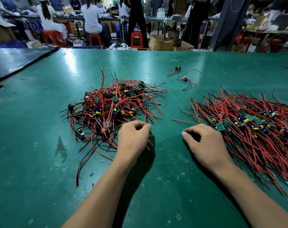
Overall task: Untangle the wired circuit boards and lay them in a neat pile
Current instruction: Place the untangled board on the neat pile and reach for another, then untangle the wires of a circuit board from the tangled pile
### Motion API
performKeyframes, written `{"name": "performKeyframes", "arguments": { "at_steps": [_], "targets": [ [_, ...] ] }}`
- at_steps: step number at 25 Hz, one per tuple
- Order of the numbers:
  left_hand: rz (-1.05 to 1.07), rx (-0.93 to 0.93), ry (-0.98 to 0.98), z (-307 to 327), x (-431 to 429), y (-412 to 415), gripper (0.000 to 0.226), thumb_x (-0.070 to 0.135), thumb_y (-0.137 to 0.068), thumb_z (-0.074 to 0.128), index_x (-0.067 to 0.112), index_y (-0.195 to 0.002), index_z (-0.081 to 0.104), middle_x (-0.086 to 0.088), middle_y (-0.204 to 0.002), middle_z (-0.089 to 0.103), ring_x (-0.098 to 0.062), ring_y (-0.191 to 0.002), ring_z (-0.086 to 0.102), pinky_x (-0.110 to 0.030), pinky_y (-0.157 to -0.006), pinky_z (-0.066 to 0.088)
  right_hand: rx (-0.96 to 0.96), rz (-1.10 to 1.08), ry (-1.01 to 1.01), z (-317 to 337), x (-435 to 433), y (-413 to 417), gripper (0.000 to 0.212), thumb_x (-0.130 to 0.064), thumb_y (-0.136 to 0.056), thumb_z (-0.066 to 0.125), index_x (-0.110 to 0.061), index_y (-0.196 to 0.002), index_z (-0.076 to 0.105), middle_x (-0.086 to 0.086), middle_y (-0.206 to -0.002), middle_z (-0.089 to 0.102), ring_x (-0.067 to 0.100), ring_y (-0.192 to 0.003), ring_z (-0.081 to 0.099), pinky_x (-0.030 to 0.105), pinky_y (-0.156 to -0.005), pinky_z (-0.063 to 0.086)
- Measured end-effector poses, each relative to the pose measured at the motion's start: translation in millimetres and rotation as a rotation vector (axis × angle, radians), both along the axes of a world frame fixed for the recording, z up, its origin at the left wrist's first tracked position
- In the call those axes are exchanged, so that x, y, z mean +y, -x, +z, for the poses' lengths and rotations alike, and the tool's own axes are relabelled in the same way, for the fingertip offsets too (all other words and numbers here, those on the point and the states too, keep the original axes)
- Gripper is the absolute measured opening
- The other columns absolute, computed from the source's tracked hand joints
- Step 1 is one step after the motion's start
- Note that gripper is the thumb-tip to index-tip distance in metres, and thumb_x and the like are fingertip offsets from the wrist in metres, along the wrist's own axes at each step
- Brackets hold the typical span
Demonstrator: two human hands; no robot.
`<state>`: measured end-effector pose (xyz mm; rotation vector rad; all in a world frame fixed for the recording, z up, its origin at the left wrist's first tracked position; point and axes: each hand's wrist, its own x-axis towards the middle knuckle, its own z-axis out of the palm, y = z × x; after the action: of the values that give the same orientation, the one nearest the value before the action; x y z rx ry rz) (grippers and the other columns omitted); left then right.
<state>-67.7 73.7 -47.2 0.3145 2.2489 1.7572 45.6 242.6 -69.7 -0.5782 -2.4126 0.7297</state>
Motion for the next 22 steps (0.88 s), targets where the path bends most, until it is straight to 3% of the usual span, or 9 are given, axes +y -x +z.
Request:
{"name": "performKeyframes", "arguments": {
  "at_steps": [2, 3, 5, 8, 10, 13, 16, 18, 22],
  "targets": [
    [0.083, 0.215, 0.146, -3, 0, -1, 0.021, 0.013, -0.087, 0.062, 0.011, -0.108, 0.067, -0.008, -0.094, 0.067, -0.023, -0.075, 0.068, -0.032, -0.073, 0.057, -0.003, -0.033, -0.015, 0, 2, 0, 0.008, -0.020, -0.089, 0.071, -0.015, -0.088, 0.077, 0.000, -0.091, 0.071, 0.022, -0.093, 0.063, 0.039, -0.090, 0.050],
    [0.110, 0.290, 0.198, -5, -1, -1, 0.032, 0.013, -0.087, 0.062, 0.013, -0.119, 0.064, -0.006, -0.110, 0.060, -0.021, -0.090, 0.064, -0.033, -0.089, 0.053, -0.006, -0.034, -0.018, 0, 2, 0, 0.008, -0.020, -0.089, 0.071, -0.016, -0.088, 0.077, 0.000, -0.092, 0.071, 0.022, -0.093, 0.063, 0.039, -0.090, 0.050],
    [0.133, 0.376, 0.238, -7, -3, 0, 0.045, 0.013, -0.086, 0.063, 0.014, -0.131, 0.057, -0.004, -0.126, 0.050, -0.013, -0.107, 0.053, -0.016, -0.101, 0.033, -0.010, -0.013, -0.015, 0, 1, 0, 0.007, -0.021, -0.089, 0.071, -0.016, -0.088, 0.077, -0.002, -0.091, 0.071, 0.022, -0.092, 0.063, 0.038, -0.090, 0.049],
    [0.086, 0.390, 0.307, -10, -2, 5, 0.047, 0.013, -0.085, 0.064, 0.014, -0.132, 0.057, -0.006, -0.130, 0.055, -0.019, -0.116, 0.053, -0.019, -0.102, 0.031, -0.004, 0.018, 0.010, -1, 0, 0, 0.008, -0.021, -0.088, 0.072, -0.016, -0.088, 0.077, -0.003, -0.090, 0.070, 0.017, -0.089, 0.064, 0.032, -0.088, 0.048],
    [0.067, 0.379, 0.283, -12, -1, 7, 0.032, 0.012, -0.084, 0.064, 0.014, -0.117, 0.066, -0.006, -0.116, 0.066, -0.023, -0.098, 0.064, -0.022, -0.099, 0.044, 0.007, 0.023, 0.025, 0, 0, 1, 0.008, -0.020, -0.088, 0.072, -0.015, -0.088, 0.078, -0.004, -0.089, 0.071, 0.015, -0.088, 0.064, 0.027, -0.085, 0.046],
    [0.068, 0.406, 0.246, -14, -1, 5, 0.019, 0.010, -0.082, 0.065, 0.016, -0.100, 0.071, 0.003, -0.095, 0.072, -0.012, -0.083, 0.063, -0.003, -0.075, 0.038, 0.011, 0.014, 0.037, 1, 0, 1, 0.009, -0.020, -0.088, 0.072, -0.014, -0.089, 0.078, -0.005, -0.089, 0.071, 0.011, -0.085, 0.064, 0.014, -0.079, 0.041],
    [-0.038, 0.488, 0.312, -15, 0, -1, 0.017, 0.018, -0.082, 0.066, 0.023, -0.097, 0.072, 0.008, -0.094, 0.071, -0.013, -0.090, 0.064, -0.022, -0.083, 0.047, 0.012, 0.010, 0.068, 2, -1, 1, 0.008, -0.020, -0.088, 0.072, -0.015, -0.089, 0.078, -0.005, -0.089, 0.070, 0.010, -0.084, 0.063, 0.004, -0.077, 0.037],
    [-0.147, 0.562, 0.366, -14, 2, -5, 0.017, 0.023, -0.081, 0.066, 0.027, -0.096, 0.072, 0.009, -0.095, 0.069, -0.015, -0.092, 0.062, -0.030, -0.084, 0.049, 0.009, 0.016, 0.066, 3, -2, 1, 0.006, -0.019, -0.087, 0.073, -0.016, -0.089, 0.078, -0.005, -0.089, 0.071, 0.011, -0.085, 0.064, 0.007, -0.078, 0.039],
    [-0.285, 0.640, 0.399, -12, 4, -13, 0.014, 0.037, -0.081, 0.066, 0.035, -0.095, 0.067, 0.011, -0.096, 0.057, -0.015, -0.089, 0.062, -0.035, -0.079, 0.051, -0.069, 0.084, 0.036, 4, -3, 1, 0.013, -0.021, -0.084, 0.076, -0.020, -0.097, 0.077, -0.005, -0.097, 0.068, 0.016, -0.097, 0.064, 0.030, -0.092, 0.048]
  ]
}}
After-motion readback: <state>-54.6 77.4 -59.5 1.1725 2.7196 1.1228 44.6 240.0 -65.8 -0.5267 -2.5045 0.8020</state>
